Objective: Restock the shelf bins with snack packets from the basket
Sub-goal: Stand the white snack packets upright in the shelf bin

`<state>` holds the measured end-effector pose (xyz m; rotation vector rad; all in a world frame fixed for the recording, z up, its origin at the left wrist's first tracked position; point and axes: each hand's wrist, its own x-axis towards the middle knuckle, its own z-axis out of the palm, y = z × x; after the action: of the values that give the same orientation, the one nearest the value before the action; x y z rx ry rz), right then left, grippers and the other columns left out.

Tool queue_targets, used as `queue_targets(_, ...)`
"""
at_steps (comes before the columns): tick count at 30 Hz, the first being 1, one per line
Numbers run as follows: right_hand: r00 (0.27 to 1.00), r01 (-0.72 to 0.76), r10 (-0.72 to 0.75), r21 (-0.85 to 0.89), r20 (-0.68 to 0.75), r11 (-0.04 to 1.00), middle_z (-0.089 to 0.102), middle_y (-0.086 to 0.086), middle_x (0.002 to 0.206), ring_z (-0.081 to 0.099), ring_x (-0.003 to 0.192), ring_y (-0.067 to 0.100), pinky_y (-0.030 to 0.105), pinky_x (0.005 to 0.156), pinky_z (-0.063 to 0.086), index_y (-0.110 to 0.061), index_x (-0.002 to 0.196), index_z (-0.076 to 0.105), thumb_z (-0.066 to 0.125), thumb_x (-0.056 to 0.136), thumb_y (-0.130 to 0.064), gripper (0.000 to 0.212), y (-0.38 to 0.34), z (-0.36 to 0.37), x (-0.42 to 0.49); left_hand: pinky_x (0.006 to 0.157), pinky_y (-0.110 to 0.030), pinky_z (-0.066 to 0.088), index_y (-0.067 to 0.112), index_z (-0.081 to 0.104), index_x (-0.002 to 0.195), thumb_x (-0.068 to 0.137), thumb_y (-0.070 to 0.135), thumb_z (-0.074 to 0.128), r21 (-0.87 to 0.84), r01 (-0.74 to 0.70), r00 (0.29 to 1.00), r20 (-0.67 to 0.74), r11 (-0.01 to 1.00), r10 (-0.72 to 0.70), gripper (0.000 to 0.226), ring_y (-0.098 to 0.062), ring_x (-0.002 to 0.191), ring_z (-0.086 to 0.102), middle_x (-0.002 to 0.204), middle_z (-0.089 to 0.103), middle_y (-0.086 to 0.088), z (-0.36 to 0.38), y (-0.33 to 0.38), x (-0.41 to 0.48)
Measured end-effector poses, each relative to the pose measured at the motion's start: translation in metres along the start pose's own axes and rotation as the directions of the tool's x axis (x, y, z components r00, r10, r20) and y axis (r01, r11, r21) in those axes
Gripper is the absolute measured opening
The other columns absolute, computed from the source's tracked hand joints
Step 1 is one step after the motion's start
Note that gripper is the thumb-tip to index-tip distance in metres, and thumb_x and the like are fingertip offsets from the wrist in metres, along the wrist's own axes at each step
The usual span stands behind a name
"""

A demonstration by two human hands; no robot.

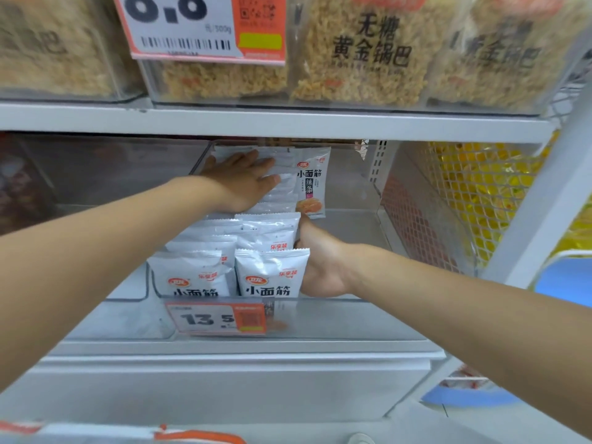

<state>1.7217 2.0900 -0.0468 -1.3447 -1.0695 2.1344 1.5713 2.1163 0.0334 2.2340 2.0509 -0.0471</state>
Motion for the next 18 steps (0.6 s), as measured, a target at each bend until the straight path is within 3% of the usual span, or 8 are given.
queue_targets(2, 0.999, 0.022, -0.022, -0.013, -0.039, 1.000, 0.063, 0.005, 0.131, 0.057, 0.125, 0.027, 0.044, 0.113, 0.037, -0.024, 0.132, 0.060, 0.022, 0.082, -0.086, 0.088, -0.003, -0.005, -0.006, 0.119, -0.050, -0.004, 0.038, 0.005, 0.153, 0.100, 0.057, 0.012, -0.035, -0.011, 1.000, -0.020, 0.999, 0.011, 0.057, -0.013, 0.149, -0.007, 0.162, -0.006, 0.008, -0.003, 0.002, -0.004)
queue_targets(4, 0.988, 0.035, -0.039, -0.032, -0.148, 0.999, 0.049, 0.005, 0.147, 0.048, 0.133, 0.027, 0.047, 0.115, 0.031, -0.023, 0.143, 0.046, 0.020, 0.081, -0.084, 0.091, -0.010, -0.006, -0.016, 0.120, -0.048, 0.000, 0.038, 0.013, 0.153, 0.101, 0.055, 0.013, -0.089, -0.014, 0.999, -0.052, 0.996, 0.009, 0.054, -0.011, 0.149, -0.002, 0.162, 0.002, 0.010, -0.007, 0.005, -0.011)
queue_targets(7, 0.970, 0.031, -0.051, -0.086, -0.238, 0.996, 0.038, 0.002, 0.145, 0.051, 0.116, 0.028, 0.046, 0.106, 0.037, -0.021, 0.152, 0.026, 0.027, 0.087, -0.075, 0.084, -0.020, -0.008, -0.035, 0.121, -0.045, 0.004, 0.040, 0.017, 0.152, 0.100, 0.056, 0.014, -0.150, -0.008, 0.997, -0.081, 0.989, -0.004, 0.054, -0.012, 0.149, 0.003, 0.162, 0.008, 0.007, -0.011, 0.005, -0.030)
queue_targets(10, 0.990, -0.023, 0.004, -0.130, -0.143, 0.991, 0.046, 0.016, 0.143, 0.058, 0.115, 0.032, 0.047, 0.093, 0.052, -0.015, 0.140, 0.043, 0.035, 0.093, -0.067, 0.070, -0.023, -0.001, -0.065, 0.120, -0.048, 0.002, 0.037, 0.014, 0.153, 0.099, 0.059, 0.015, -0.147, -0.028, 0.997, -0.072, 0.989, 0.018, 0.058, -0.014, 0.150, 0.001, 0.163, 0.006, 0.004, -0.008, 0.003, -0.058)
queue_targets(12, 0.995, -0.008, -0.008, -0.157, -0.101, 0.987, 0.064, 0.016, 0.116, 0.066, 0.095, 0.029, 0.042, 0.083, 0.055, -0.013, 0.116, 0.058, 0.031, 0.099, -0.059, 0.056, -0.023, 0.009, -0.084, 0.119, -0.051, 0.001, 0.036, 0.014, 0.153, 0.098, 0.060, 0.015, -0.167, -0.022, 0.998, -0.065, 0.986, 0.011, 0.060, -0.015, 0.150, -0.001, 0.163, 0.005, 0.003, -0.006, 0.001, -0.078)
queue_targets(14, 0.997, 0.020, -0.033, -0.159, -0.075, 0.987, 0.070, 0.012, 0.093, 0.067, 0.087, 0.027, 0.041, 0.083, 0.054, -0.014, 0.100, 0.063, 0.028, 0.101, -0.052, 0.052, -0.023, 0.020, -0.092, 0.118, -0.053, 0.004, 0.036, 0.018, 0.152, 0.097, 0.061, 0.014, -0.153, -0.018, 0.996, -0.090, 0.988, 0.004, 0.060, -0.016, 0.150, 0.002, 0.162, 0.009, 0.001, -0.003, -0.003, -0.093)
queue_targets(18, 0.992, 0.004, -0.018, -0.111, -0.129, 0.994, 0.069, 0.013, 0.098, 0.067, 0.092, 0.029, 0.043, 0.084, 0.054, -0.014, 0.112, 0.062, 0.026, 0.101, -0.057, 0.058, -0.024, 0.030, -0.097, 0.115, -0.054, 0.019, 0.030, 0.036, 0.146, 0.098, 0.056, 0.024, -0.191, -0.092, 0.972, -0.230, 0.977, 0.047, 0.056, -0.018, 0.145, 0.024, 0.155, 0.033, 0.000, 0.006, -0.014, -0.114)
